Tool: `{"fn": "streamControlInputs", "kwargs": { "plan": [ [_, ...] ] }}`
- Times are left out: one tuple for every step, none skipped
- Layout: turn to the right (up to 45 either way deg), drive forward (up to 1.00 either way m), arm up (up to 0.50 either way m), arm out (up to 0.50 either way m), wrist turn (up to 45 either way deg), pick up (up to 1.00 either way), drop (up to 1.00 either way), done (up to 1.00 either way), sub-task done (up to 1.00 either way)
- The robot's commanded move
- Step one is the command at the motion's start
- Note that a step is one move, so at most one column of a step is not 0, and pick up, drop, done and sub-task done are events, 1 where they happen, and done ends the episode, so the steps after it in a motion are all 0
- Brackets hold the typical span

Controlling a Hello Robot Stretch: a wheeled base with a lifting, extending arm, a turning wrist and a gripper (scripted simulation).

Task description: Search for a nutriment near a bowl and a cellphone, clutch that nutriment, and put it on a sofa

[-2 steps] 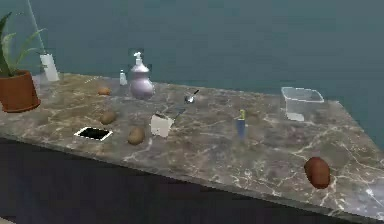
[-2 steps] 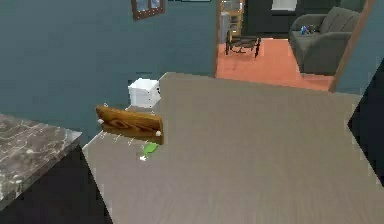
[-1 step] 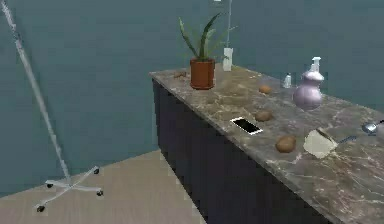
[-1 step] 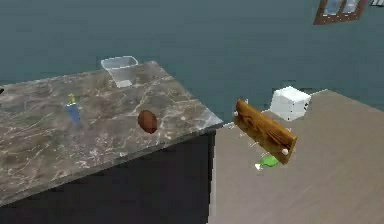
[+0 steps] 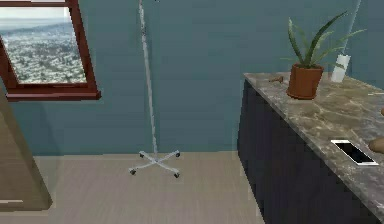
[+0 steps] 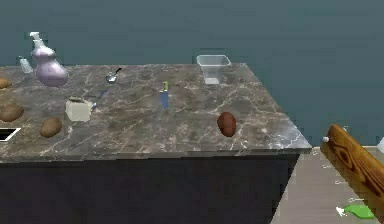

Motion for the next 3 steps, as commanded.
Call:
{"fn": "streamControlInputs", "kwargs": {
  "plan": [
    [0.0, 0.15, 0.0, 0.0, 0.0, 0.0, 0.0, 0.0, 0.0],
    [-18.0, 0.0, 0.0, 0.0, 0.0, 0.0, 0.0, 0.0, 0.0],
    [0.0, 0.0, 0.5, 0.0, 0.0, 0.0, 0.0, 0.0, 0.0]
  ]
}}
